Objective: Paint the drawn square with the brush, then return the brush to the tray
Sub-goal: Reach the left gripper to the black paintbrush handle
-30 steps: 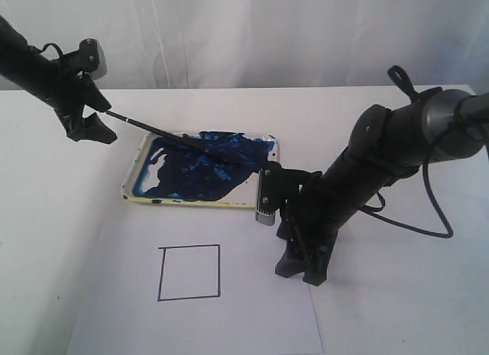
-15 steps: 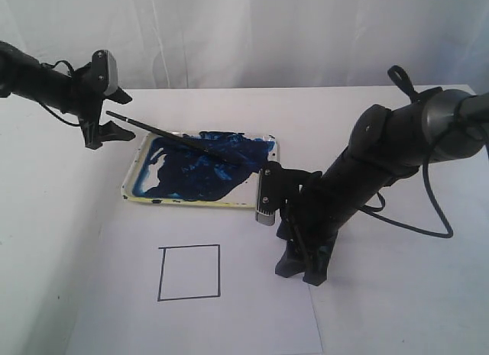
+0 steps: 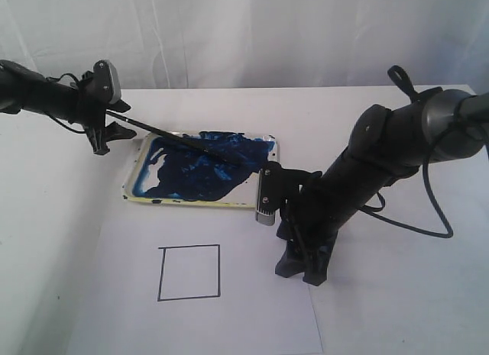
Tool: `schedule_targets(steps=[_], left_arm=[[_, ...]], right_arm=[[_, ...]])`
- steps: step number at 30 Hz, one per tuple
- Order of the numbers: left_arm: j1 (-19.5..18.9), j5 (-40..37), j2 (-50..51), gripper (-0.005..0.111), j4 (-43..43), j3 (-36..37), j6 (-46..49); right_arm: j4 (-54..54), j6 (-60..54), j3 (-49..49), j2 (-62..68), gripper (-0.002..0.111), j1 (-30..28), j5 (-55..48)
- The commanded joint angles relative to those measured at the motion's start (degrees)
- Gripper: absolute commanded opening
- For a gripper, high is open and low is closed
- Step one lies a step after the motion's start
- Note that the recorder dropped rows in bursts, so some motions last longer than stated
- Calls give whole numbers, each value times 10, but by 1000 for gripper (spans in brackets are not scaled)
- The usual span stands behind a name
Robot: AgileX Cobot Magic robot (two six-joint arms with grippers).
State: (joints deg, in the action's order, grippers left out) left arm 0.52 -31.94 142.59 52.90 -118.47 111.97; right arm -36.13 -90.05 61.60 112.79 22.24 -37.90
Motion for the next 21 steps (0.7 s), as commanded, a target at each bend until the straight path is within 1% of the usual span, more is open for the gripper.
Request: schedule_targets(steps=[1, 12, 16, 21], left_arm=[[2, -1, 0, 63, 28, -2, 22], [2, -52, 0, 63, 34, -2, 16], [2, -61, 0, 63, 32, -2, -48], [2, -65, 0, 63, 22, -2, -72]], right_arm=[[30, 3, -10, 22, 60, 0, 5], [30, 3, -10, 22, 60, 0, 5], [30, 3, -10, 22, 60, 0, 5], [30, 3, -10, 22, 60, 0, 5]])
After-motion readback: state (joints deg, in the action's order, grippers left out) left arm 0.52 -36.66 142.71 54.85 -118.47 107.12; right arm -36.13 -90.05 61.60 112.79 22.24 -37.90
